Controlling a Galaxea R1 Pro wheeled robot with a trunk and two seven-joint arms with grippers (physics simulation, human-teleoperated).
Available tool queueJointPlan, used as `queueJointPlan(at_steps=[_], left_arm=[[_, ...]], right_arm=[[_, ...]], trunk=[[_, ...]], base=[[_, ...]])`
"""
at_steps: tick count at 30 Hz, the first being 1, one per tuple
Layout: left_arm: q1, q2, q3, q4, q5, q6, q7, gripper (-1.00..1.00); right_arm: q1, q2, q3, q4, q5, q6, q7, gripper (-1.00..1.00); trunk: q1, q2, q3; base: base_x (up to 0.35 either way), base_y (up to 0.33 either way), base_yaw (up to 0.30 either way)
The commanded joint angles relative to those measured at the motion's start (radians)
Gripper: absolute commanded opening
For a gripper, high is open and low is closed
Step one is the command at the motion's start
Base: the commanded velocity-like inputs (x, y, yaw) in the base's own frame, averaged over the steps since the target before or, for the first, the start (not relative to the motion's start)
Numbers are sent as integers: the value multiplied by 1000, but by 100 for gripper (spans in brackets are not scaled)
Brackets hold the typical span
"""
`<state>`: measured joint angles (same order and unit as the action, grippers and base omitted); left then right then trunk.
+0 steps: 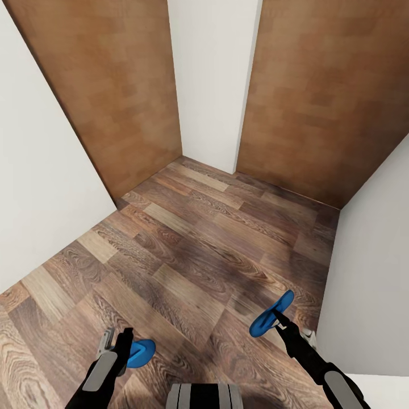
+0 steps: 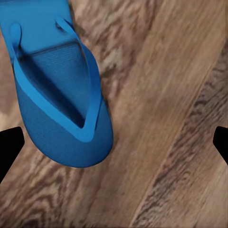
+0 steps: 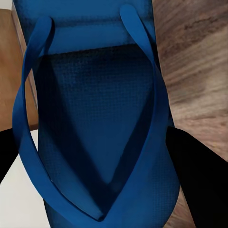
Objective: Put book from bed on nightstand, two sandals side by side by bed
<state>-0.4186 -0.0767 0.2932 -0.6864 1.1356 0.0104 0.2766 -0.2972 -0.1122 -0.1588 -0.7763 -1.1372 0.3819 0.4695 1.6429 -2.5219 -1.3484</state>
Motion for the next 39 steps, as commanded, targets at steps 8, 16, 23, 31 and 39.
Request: queueJointPlan(at_steps=[8, 16, 23, 31, 39], left_arm=[[0, -4, 3, -24, 10, -2, -38, 100], [0, -31, 1, -23, 13, -78, -73, 100], [0, -35, 1, -19, 13, -78, -68, 100], [0, -31, 9, -19, 15, -86, -73, 100], [0, -31, 12, -19, 15, -85, -74, 100]], right_arm=[[0, 0, -2, 0, -9, 9, 0, -100], [-1, 0, -2, 0, -9, 9, 0, -100], [0, 0, -2, 0, -9, 9, 0, -100], [0, 0, -2, 0, -9, 9, 0, -100], [0, 0, -2, 0, -9, 9, 0, -100]], trunk=[[0, 0, -1], [0, 0, -1], [0, 0, -1], [0, 0, -1], [2, -1, -16]], base=[[0, 0, 0], [0, 0, 0], [0, 0, 0], [0, 0, 0], [0, 0, 0]])
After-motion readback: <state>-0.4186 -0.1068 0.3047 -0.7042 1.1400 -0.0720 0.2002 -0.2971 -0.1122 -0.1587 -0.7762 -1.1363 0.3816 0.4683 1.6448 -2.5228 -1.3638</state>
